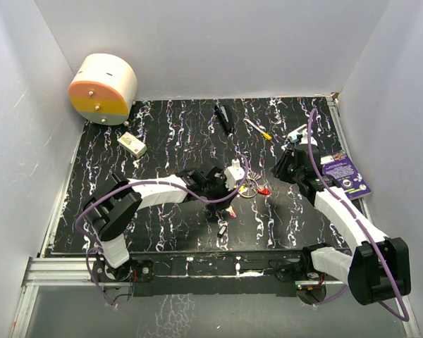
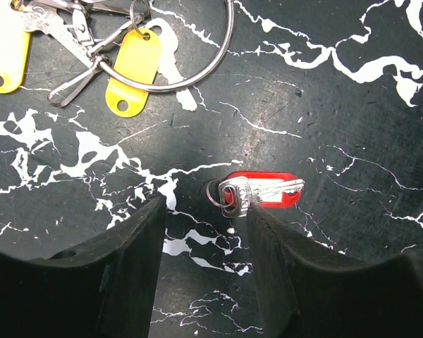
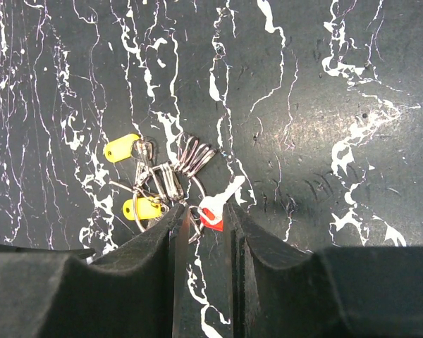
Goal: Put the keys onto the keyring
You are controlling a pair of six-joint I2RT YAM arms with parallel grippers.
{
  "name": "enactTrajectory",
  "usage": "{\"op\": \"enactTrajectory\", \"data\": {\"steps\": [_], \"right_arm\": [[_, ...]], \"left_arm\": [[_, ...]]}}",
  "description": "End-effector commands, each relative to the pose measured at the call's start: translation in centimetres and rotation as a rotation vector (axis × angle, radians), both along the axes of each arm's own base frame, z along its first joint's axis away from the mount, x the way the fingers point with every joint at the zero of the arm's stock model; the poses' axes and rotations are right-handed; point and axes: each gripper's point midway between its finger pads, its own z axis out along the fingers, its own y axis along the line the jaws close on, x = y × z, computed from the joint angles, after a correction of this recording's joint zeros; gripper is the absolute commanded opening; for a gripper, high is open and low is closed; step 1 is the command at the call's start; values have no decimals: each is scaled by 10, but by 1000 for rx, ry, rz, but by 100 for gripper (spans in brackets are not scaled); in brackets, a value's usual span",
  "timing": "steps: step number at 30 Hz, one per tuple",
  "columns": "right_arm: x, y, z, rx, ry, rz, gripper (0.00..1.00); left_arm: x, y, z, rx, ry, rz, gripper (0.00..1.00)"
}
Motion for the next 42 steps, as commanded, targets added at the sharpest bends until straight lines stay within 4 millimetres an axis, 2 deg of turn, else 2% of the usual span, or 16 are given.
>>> {"op": "enactTrajectory", "data": {"steps": [1,8,15,21,24,29,31,36,42], "right_arm": [[15,1,34,6,-102,6,30],[13,1,34,6,-106,10,30],[14,1,31,7,-106,12,30],[14,3,29,9,-99,21,30],[14,4,28,12,-96,29,30],[12,18,20,30,-73,115,26],[11,25,13,43,-51,160,25],[13,41,6,53,-28,231,27],[31,47,9,8,-20,232,29]], "left_arm": [[2,-9,6,-32,16,-3,47],[6,-11,2,-21,27,12,40],[3,-12,2,-25,47,-5,28],[-2,-13,1,-28,65,-28,13],[-5,-13,-1,-26,79,-35,10],[-8,-13,0,-32,87,-41,0],[-8,-13,1,-31,88,-41,0],[-2,-9,15,-32,57,-28,0],[32,7,57,-91,79,63,0]]}}
